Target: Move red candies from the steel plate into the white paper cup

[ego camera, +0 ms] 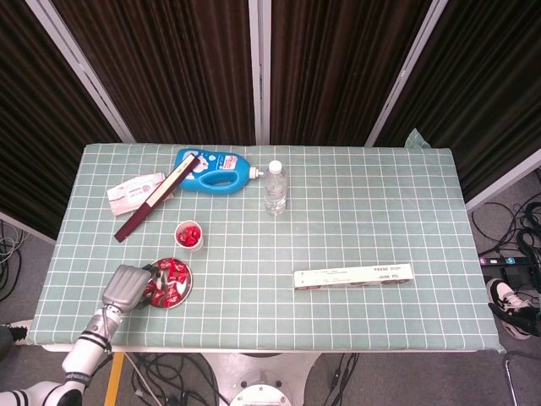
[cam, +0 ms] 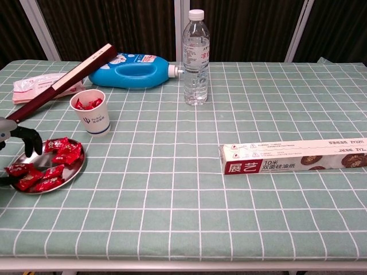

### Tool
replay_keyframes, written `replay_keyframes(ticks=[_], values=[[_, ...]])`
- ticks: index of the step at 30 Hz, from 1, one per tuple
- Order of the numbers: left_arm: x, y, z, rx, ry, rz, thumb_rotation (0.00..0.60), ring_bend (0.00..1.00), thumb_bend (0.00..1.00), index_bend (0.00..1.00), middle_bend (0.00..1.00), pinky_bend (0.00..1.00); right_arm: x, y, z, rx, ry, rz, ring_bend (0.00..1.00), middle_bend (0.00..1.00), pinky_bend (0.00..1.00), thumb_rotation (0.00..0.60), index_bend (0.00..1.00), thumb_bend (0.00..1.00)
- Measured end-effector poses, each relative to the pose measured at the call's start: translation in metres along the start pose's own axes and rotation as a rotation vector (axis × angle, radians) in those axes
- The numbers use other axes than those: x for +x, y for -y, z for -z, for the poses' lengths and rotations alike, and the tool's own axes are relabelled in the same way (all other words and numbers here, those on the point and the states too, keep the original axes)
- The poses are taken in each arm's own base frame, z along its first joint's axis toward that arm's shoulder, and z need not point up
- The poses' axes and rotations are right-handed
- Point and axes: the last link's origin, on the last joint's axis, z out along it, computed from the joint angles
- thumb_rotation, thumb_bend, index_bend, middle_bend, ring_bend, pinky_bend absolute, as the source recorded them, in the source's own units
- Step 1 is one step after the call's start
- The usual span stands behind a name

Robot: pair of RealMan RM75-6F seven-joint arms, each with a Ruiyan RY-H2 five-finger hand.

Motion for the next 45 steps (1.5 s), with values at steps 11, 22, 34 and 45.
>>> replay_keyframes(ticks=[11, 22, 34, 45], values=[[-0.003, 0.000, -0.007, 0.010, 0.009, -0.026, 0.600, 0.92, 0.25, 0.45, 0.53, 1.00, 0.000, 0.001, 0.000, -0.002, 0.001, 0.002, 0.00, 0.14, 0.37, 0.600, 0.00, 0.03], [-0.007, 0.003, -0.013, 0.016, 0.022, -0.080, 0.600, 0.92, 0.28, 0.47, 0.54, 1.00, 0.001, 0.001, 0.000, -0.004, 0.000, 0.002, 0.00, 0.14, 0.37, 0.600, 0.00, 0.03], [-0.009, 0.000, -0.015, 0.001, 0.040, -0.079, 0.600, 0.93, 0.37, 0.59, 0.64, 1.00, 0.002, 0.001, 0.002, -0.004, -0.003, 0.001, 0.00, 0.14, 0.37, 0.600, 0.00, 0.03], [0.002, -0.007, -0.016, -0.049, -0.005, -0.054, 0.600, 0.94, 0.45, 0.66, 0.71, 1.00, 0.003, 0.001, 0.002, -0.003, -0.004, 0.003, 0.00, 0.14, 0.37, 0.600, 0.00, 0.03]])
